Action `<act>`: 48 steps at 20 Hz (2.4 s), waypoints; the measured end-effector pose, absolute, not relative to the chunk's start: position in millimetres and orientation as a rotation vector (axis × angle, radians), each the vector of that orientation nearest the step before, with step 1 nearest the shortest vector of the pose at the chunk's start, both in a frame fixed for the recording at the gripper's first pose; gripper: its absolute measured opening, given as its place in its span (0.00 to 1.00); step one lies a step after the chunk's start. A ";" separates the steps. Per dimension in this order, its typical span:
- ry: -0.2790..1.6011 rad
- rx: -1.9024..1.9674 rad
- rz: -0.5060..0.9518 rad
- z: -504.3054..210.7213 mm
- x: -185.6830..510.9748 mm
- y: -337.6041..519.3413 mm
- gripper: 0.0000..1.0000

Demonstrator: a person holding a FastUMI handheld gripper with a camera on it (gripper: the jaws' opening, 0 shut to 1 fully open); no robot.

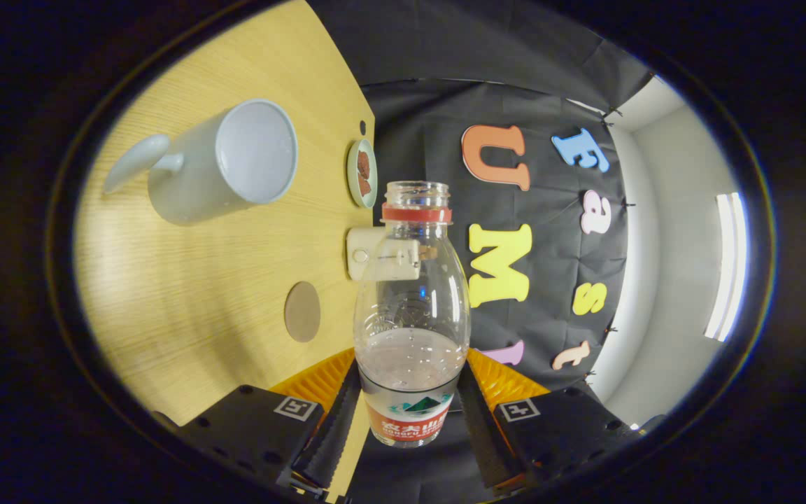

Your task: Take the bottle from table, then pour the juice into the cup, finally place the bottle on the coaster

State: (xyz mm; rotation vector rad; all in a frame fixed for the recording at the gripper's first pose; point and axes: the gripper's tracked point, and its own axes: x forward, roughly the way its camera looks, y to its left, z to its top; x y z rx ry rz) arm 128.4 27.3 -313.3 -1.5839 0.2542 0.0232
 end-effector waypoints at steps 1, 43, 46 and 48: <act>0.255 -1.594 0.019 -311.4 128.2 26.7 0.79; 0.126 -1.907 -0.074 -266.6 132.5 40.3 0.79; 0.099 -1.924 -0.076 -262.4 130.1 47.4 0.79; 0.091 -1.936 -0.075 -261.4 128.6 49.7 0.79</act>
